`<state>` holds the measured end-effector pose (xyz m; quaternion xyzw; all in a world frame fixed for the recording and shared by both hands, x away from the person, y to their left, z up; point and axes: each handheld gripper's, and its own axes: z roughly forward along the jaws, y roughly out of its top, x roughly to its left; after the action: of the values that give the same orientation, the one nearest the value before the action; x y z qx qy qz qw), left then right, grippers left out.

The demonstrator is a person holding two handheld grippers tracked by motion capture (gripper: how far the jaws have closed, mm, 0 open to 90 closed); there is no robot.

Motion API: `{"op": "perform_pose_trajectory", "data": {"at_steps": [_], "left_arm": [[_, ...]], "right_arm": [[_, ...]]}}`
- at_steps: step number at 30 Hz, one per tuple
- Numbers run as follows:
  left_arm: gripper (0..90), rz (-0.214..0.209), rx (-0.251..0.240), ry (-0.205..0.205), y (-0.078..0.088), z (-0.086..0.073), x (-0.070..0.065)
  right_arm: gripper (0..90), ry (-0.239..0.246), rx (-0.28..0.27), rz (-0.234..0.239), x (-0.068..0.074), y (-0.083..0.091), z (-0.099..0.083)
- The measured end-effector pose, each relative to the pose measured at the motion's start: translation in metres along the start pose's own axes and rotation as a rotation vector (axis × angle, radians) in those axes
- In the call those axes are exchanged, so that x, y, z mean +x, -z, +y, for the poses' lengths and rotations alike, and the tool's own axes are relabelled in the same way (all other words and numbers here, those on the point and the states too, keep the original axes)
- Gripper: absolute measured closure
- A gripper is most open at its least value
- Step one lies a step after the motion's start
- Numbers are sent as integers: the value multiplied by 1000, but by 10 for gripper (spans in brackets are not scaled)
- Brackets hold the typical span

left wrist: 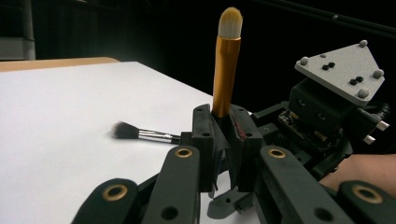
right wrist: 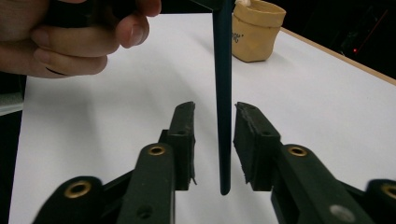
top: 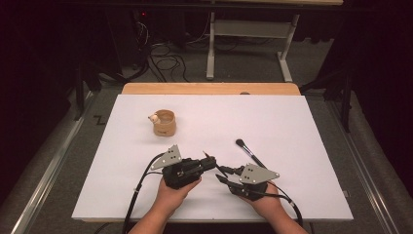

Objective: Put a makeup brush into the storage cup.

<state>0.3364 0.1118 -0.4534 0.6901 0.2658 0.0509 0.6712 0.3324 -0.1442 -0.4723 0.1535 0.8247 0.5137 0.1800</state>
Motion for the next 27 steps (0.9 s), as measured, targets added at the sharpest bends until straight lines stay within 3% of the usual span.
{"op": "perform_pose_trajectory", "data": {"at_steps": [21,27], "left_arm": [[827,87,13,-52,9,4,0],[827,119,9,-65,14,7,1]], "right_arm": [[400,-69,-22,3,-5,4,1],[300,-91,-40,-17,-7,8,1]]}}
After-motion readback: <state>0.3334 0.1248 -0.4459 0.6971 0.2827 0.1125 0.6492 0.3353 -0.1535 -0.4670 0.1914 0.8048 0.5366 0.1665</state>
